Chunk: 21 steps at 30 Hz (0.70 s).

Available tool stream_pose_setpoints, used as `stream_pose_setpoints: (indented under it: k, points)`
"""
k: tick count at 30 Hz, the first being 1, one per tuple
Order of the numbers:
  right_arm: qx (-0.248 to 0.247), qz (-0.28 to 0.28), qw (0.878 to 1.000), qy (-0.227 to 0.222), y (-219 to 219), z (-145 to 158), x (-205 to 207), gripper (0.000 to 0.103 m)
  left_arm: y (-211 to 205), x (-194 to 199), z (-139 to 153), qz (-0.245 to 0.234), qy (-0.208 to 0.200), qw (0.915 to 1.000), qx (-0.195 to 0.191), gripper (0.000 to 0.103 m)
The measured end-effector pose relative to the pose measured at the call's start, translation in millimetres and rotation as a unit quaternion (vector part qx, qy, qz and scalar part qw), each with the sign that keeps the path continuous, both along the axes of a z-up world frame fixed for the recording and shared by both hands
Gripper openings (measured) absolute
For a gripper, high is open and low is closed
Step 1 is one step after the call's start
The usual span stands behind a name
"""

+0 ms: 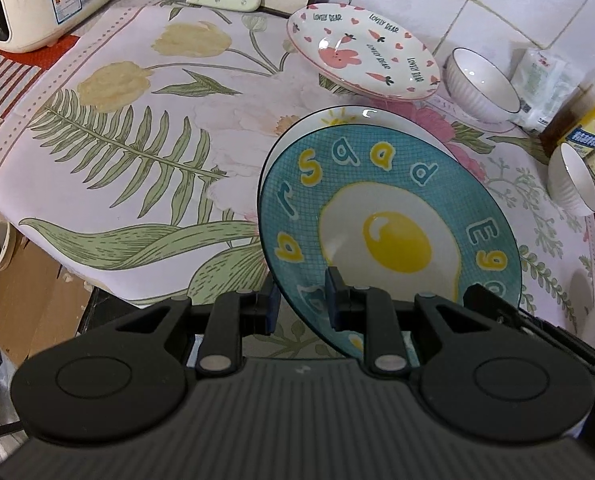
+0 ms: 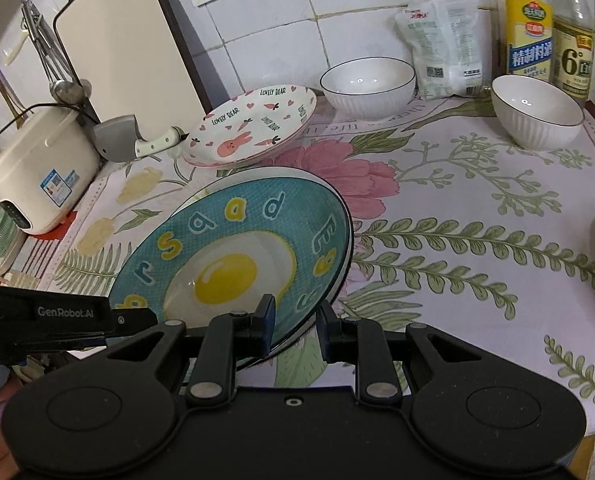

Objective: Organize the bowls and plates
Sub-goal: 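Lower the blue egg plate onto the sun plate and open both tools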

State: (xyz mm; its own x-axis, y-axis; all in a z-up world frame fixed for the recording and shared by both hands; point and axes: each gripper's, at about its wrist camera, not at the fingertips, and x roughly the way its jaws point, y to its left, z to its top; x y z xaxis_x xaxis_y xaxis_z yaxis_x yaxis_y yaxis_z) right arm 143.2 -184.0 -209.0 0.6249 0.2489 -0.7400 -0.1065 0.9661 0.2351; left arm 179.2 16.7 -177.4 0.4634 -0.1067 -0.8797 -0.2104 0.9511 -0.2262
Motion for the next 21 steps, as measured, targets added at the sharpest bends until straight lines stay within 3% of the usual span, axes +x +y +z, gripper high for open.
stream_pose_setpoints:
  k: [10, 21]
  points:
    - [-0.058, 0.005, 0.998, 0.014, 15.2, 1.5, 10.3, 0.026, -0.4, 11.3, -2.7, -0.001, 0.016, 0.9999, 0.002, 0.021]
    - [-0.109, 0.019, 0.994, -0.01, 21.5, -1.7, 9.4, 0.029, -0.9, 12.8, -5.6, -0.001, 0.028, 0.9996, -0.007, 0.021]
